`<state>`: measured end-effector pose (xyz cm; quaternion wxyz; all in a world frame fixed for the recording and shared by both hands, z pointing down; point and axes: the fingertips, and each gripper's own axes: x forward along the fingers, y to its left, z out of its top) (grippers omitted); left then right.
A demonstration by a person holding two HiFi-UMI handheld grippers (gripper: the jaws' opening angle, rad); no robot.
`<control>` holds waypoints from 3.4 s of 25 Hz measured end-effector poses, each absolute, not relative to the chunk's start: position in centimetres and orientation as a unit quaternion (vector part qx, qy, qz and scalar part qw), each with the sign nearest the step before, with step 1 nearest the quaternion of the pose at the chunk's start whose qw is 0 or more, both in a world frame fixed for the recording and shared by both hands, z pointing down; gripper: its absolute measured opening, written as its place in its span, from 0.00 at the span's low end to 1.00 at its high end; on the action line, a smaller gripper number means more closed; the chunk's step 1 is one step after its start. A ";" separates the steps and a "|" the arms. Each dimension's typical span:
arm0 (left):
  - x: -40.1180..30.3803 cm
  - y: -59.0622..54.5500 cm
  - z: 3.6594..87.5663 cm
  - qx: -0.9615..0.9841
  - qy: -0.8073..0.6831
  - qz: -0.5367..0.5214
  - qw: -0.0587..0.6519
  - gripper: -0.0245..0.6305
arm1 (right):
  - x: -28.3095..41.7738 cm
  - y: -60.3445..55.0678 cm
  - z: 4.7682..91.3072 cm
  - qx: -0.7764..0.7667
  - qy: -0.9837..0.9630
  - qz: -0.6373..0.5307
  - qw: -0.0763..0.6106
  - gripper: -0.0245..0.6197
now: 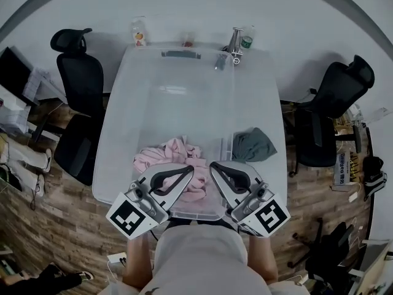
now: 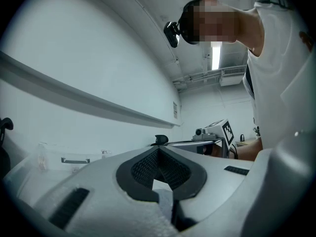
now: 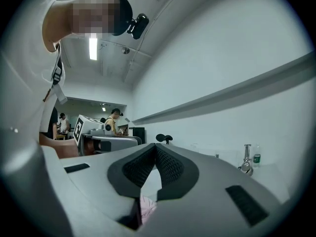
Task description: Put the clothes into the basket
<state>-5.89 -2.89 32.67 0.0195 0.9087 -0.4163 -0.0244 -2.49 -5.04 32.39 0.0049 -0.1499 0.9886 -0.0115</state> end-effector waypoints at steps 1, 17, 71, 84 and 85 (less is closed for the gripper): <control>-5.5 -3.1 32.6 0.911 -0.410 -0.024 0.019 0.04 | -2.0 -5.2 32.3 -0.157 0.988 -0.011 0.005 0.05; 1.6 -5.9 33.8 0.946 -0.323 0.001 0.022 0.04 | 6.0 -8.0 33.1 -0.271 0.963 0.001 -0.007 0.05; 12.7 -10.8 39.1 0.973 -0.192 0.120 0.037 0.04 | 14.3 -10.7 67.3 -0.318 0.842 -0.192 -0.391 0.78; 13.1 -10.3 40.5 0.972 -0.177 0.149 0.033 0.04 | 14.2 -10.2 71.7 -0.309 0.832 -0.193 -0.418 0.84; 13.1 -10.3 40.5 0.973 -0.175 0.151 0.031 0.04 | 14.2 -10.2 72.0 -0.309 0.831 -0.188 -0.423 0.84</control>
